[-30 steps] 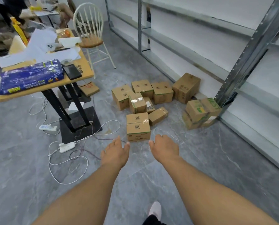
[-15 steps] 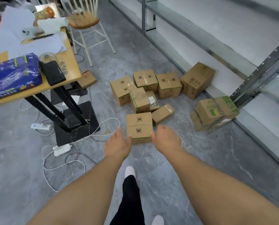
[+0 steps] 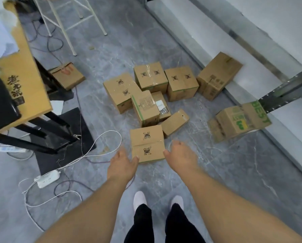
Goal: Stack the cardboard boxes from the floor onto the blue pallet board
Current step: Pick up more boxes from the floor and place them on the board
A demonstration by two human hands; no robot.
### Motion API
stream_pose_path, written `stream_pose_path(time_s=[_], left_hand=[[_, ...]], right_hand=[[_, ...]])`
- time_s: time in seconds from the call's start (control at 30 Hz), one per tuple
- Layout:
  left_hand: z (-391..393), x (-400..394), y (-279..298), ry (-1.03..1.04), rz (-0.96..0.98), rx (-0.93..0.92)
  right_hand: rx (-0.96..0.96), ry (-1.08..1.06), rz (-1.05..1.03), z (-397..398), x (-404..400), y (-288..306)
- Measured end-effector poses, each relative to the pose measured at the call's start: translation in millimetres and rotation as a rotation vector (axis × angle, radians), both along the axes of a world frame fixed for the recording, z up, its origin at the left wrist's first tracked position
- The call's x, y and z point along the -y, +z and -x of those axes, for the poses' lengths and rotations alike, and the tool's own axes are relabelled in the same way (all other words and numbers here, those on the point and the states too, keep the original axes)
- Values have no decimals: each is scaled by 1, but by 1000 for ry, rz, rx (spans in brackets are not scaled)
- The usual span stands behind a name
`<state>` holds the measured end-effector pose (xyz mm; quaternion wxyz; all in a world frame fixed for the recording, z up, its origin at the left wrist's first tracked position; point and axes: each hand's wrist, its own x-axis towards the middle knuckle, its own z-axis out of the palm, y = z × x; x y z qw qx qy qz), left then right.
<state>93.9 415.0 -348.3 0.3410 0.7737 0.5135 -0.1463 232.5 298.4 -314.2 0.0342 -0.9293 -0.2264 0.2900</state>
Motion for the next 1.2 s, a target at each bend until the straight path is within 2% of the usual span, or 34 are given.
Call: stream_pose_path(time_s=[0.23,0.53,0.83,1.0,1.2], left_hand=[[-20,-20,-107,121,132,-114],[-45,-39,-271,292,295,-132],[-68,-49,-402,527,332,-140],[-65,-45,-437,605,358,-62],[-68,-41,-416,634,341,-3]], right_hand=[[-114,-21,98,-44,-20,-118],[-204,-57,197,-78,-37,-285],[-337,-286,164,-86,-42,-435],[-385,-358,150,-83,-40,-474],[-394,-342,114,-85,-37,-454]])
